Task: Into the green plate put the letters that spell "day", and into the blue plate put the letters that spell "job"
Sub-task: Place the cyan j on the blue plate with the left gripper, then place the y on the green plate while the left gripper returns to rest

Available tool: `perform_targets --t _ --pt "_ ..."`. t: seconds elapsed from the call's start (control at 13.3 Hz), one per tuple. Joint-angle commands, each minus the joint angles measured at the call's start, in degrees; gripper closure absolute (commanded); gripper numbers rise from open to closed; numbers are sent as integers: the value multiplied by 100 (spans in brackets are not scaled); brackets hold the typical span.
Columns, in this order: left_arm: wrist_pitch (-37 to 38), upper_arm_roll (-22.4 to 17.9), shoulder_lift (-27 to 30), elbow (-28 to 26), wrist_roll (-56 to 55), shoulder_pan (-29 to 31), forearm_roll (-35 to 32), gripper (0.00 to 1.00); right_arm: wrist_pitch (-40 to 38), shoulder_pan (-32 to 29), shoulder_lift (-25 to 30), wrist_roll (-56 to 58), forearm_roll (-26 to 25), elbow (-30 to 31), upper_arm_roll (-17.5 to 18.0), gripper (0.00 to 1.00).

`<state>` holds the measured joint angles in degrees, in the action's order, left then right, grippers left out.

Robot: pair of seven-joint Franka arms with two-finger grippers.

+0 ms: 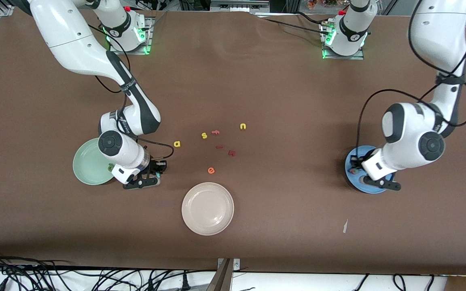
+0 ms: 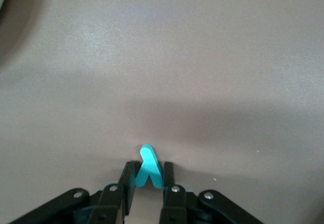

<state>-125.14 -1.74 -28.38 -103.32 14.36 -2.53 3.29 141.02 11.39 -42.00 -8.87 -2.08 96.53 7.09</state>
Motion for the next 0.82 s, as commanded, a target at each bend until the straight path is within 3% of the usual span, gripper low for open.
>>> perform_targets --t 0.0,0.15,0.22,0.3,0.45,0.6,0.75 --pt "-90 130 324 -399 522 348 -530 98 31 4 -212 -62 15 -169 30 88" --pt "-160 121 298 -399 875 498 -548 91 -30 4 -186 7 15 -196 30 91" --pt "-169 121 289 -399 876 508 -548 78 -161 -5 -160 17 6 -292 21 91" --pt "-178 121 289 -399 876 508 -548 44 -563 -14 -142 25 -3 -458 21 91" --pt "-178 121 289 -399 850 516 -540 0 -1101 -40 -38 95 -29 -626 3 91" --pt "-178 130 342 -417 832 516 -531 0 -1496 -66 252 427 -64 -469 -171 91" --pt "-239 130 709 -845 788 516 -487 0 -1586 -66 629 824 -64 -101 -382 91"
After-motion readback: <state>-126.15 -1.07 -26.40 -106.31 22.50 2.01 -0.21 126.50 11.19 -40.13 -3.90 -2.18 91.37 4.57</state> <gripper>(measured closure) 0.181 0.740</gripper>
